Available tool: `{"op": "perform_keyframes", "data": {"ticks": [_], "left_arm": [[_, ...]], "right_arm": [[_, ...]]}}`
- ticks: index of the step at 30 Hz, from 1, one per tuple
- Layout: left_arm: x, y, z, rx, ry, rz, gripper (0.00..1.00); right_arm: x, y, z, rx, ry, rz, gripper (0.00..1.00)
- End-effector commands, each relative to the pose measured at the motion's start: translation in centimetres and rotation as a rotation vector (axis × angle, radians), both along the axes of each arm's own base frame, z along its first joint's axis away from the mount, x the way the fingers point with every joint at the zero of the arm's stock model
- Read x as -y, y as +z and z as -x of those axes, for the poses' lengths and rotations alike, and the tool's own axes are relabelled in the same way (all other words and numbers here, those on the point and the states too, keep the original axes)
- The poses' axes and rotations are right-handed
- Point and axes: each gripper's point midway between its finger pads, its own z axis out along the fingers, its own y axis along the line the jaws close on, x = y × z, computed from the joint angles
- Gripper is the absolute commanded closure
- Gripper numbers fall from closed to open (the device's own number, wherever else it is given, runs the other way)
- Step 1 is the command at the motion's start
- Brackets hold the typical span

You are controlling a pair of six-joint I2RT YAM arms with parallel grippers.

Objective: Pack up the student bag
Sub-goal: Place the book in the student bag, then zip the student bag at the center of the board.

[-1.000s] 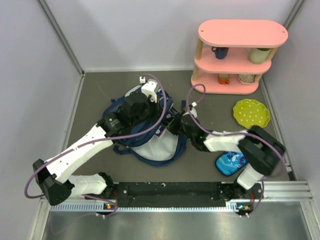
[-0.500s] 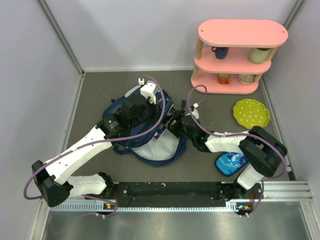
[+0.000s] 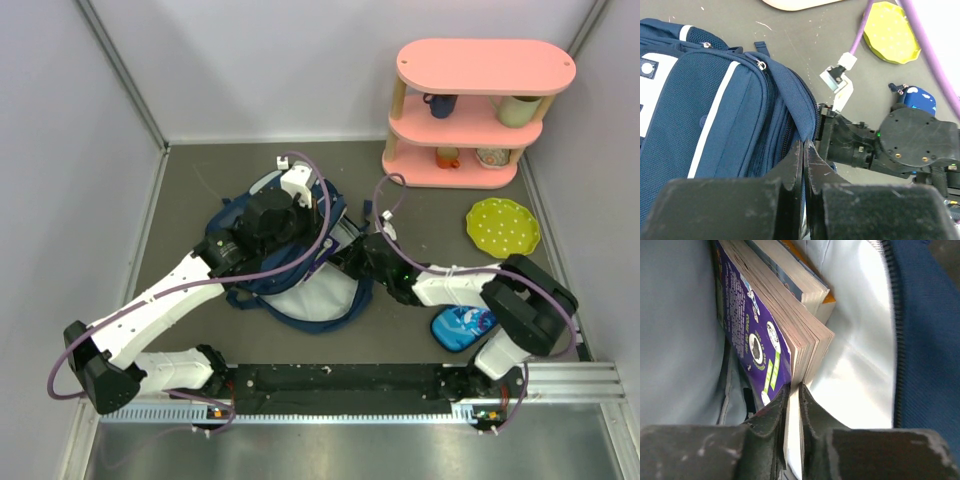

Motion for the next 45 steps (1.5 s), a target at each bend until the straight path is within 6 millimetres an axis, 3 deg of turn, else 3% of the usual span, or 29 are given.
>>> {"op": "perform_keyframes", "data": {"ticks": [1, 3, 8, 10, 11, 13, 17, 18, 19, 22, 23, 27, 32, 42, 45], "left_arm": [[0.2, 6.2, -0.5, 0.151, 0.010, 0.159, 1.00], [0.3, 6.1, -0.4, 0.147, 0.002, 0.163, 1.00], [0.8, 5.2, -0.4, 0.121, -0.013, 0.154, 1.00], [0.8, 5.2, -0.4, 0.119, -0.012, 0.152, 1.00], [0.8, 5.2, -0.4, 0.122, -0.012, 0.150, 1.00], [0.6, 5.2, -0.5, 0.123, -0.007, 0.147, 1.00], [0.1, 5.1, -0.5, 0.127, 0.011, 0.137, 1.00], [0.0, 4.9, -0.5, 0.124, 0.013, 0.135, 1.00], [-0.1, 4.8, -0.6, 0.125, 0.016, 0.135, 1.00], [-0.1, 4.7, -0.7, 0.124, 0.018, 0.136, 1.00], [-0.1, 4.7, -0.7, 0.124, 0.016, 0.135, 1.00], [-0.2, 4.9, -0.7, 0.128, 0.013, 0.136, 1.00], [0.0, 5.0, -0.5, 0.128, 0.000, 0.142, 1.00], [0.0, 5.2, -0.4, 0.126, -0.007, 0.143, 1.00], [0.1, 5.0, -0.3, 0.121, -0.016, 0.142, 1.00]], "right_arm": [[-3.1, 2.2, -2.0, 0.034, 0.016, -0.084, 0.95], [-3.5, 2.7, -2.9, 0.035, -0.017, -0.108, 1.00], [-5.7, 3.3, -6.1, 0.032, -0.095, -0.169, 1.00], [-7.2, 4.2, -7.1, 0.032, -0.088, -0.210, 0.97], [-7.8, 2.7, -7.0, 0.005, -0.067, -0.197, 0.93], [-8.3, 2.6, -7.1, 0.018, -0.043, -0.194, 0.87], [-5.9, 2.4, -6.0, 0.065, -0.054, -0.135, 0.68], [-5.2, 4.5, -5.8, 0.107, -0.055, -0.147, 0.65], [-4.2, 3.9, -5.3, 0.122, -0.053, -0.105, 0.62], [-2.8, 5.7, -4.2, 0.182, -0.034, -0.076, 0.59], [-2.6, 5.8, -4.0, 0.181, -0.031, -0.072, 0.59], [-1.8, 3.8, -2.6, 0.121, -0.006, -0.039, 0.77], [-3.0, 2.2, -2.3, 0.066, 0.026, -0.065, 0.98], [-5.9, 0.2, -4.1, 0.026, 0.047, -0.066, 1.00], [-6.6, 1.1, -4.9, 0.065, 0.037, -0.136, 1.00]]}}
